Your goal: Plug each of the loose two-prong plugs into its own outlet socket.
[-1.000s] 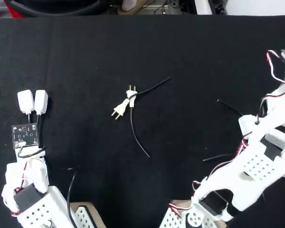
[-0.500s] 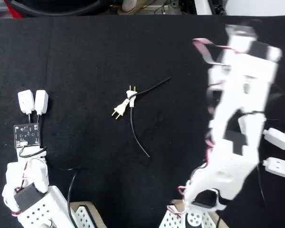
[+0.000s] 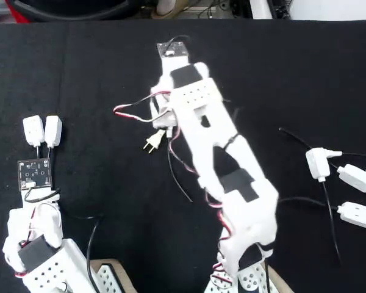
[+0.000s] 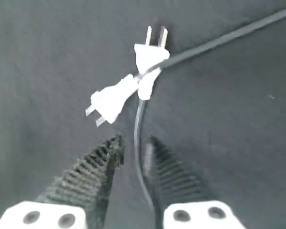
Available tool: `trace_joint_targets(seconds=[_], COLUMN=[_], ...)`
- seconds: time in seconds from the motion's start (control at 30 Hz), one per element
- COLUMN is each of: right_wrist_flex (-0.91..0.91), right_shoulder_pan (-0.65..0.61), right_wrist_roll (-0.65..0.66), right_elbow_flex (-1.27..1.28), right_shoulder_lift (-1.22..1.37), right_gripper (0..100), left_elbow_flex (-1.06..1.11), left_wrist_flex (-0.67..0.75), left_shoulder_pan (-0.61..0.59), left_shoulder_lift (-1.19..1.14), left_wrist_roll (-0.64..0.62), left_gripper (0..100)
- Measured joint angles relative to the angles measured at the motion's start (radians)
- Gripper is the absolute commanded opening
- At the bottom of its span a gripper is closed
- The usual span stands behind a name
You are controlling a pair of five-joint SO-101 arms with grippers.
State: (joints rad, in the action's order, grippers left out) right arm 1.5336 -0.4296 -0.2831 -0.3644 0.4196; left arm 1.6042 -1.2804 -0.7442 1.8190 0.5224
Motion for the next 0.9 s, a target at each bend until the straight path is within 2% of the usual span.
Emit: trace_joint_targets(seconds=[0.2,0.4,0.63,0.8,0.9], right_wrist_flex=[-0.141,-0.180,-0.181,-0.181,-0.184], right_shoulder_pan=[-0.026,-0.084,-0.084,-0.084,-0.087], right_wrist_roll=[-0.123,-0.196,-0.210,-0.213,-0.213], right_elbow_flex=[0.002,0.000,0.000,-0.002,-0.002], right_shoulder_lift=[0.157,0.232,0.261,0.269,0.270], right_gripper=[5.3,5.3,5.4,13.9,13.0], left_elbow_flex=[0.000,0.000,0.000,0.000,0.000], left_wrist_flex=[0.000,0.000,0.000,0.000,0.000], left_shoulder_pan=[0.000,0.000,0.000,0.000,0.000], left_shoulder_lift=[0.000,0.000,0.000,0.000,0.000], left_wrist_roll=[0.000,0.000,0.000,0.000,0.000], left_gripper=[3,3,3,3,3])
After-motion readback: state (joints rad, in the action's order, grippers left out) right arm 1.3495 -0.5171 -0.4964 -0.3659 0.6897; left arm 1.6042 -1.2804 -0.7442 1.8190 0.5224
